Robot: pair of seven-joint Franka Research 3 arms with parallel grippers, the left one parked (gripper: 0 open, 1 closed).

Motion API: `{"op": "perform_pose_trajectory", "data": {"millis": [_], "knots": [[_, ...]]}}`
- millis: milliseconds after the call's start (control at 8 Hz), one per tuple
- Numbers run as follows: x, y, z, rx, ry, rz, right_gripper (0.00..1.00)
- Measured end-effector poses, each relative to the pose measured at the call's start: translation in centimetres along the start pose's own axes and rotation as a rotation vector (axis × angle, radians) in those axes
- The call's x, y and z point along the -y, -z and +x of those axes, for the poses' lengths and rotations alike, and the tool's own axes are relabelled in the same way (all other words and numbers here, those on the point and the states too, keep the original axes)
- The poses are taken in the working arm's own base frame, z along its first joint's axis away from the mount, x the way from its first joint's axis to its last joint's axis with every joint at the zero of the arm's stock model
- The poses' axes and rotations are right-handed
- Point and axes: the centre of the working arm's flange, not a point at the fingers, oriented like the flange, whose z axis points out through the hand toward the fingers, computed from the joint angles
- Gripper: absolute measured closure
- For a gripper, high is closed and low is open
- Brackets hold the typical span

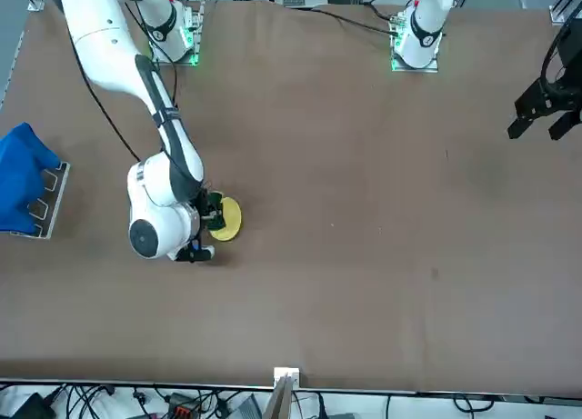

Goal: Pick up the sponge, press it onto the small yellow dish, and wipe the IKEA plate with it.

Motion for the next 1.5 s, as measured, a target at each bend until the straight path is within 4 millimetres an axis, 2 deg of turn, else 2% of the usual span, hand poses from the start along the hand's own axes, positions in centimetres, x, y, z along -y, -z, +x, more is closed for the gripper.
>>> {"op": "perform_pose_trajectory", "data": {"millis": [500,1000,1500], "knots": [[1.5,-2.1,0.3,0.017,0.019,-0.011,0.85],[0.6,-2.7,1.0,0.009,0.004,-0.016,0.85],[1.0,-4.0,1.6,-0.002,0.007,-0.016,0.85]]}}
